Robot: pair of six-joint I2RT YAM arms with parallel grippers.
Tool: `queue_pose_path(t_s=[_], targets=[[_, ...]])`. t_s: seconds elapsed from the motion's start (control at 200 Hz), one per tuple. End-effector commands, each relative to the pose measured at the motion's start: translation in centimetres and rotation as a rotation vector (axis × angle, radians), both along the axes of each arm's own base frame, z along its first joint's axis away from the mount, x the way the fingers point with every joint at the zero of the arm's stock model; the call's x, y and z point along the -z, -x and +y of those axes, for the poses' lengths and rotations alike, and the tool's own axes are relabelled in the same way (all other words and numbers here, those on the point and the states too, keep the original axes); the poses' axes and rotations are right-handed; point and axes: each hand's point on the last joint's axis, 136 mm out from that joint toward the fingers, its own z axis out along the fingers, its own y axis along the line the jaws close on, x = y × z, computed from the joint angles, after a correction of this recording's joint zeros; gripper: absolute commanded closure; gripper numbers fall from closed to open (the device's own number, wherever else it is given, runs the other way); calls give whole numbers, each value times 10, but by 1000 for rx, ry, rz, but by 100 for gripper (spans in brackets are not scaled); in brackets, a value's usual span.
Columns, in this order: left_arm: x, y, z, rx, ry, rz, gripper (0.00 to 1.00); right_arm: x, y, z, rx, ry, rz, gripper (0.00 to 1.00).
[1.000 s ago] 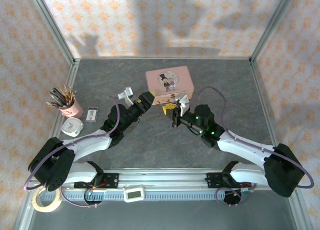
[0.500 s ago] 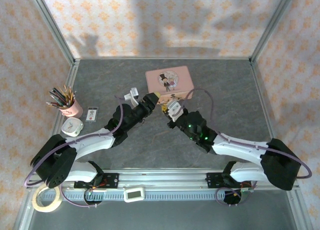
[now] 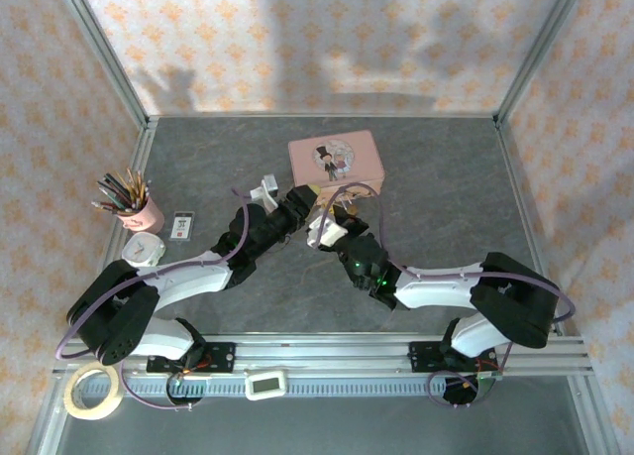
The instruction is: Unlock a padlock with a key
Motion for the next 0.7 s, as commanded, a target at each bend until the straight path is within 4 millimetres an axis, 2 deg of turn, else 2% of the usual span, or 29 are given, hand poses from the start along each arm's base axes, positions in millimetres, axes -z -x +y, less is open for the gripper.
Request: queue_pose_path(t_s=[0.0, 0.17, 0.3, 0.581, 0.696], targets=[[-16, 1, -1, -4, 25, -23, 48, -14, 1, -7, 38, -36, -52, 100], [-19, 1, -5, 17, 37, -29, 53, -7, 4, 2, -19, -35, -25, 100], [-20, 1, -5, 14, 42, -32, 62, -4, 7, 8, -58, -51, 2, 100], [-18, 0, -5, 11, 32, -29, 64, 4, 15, 19, -145, -51, 50, 100], [-19, 0, -6, 18, 36, -30, 72, 9, 13, 20, -134, -36, 59, 100]])
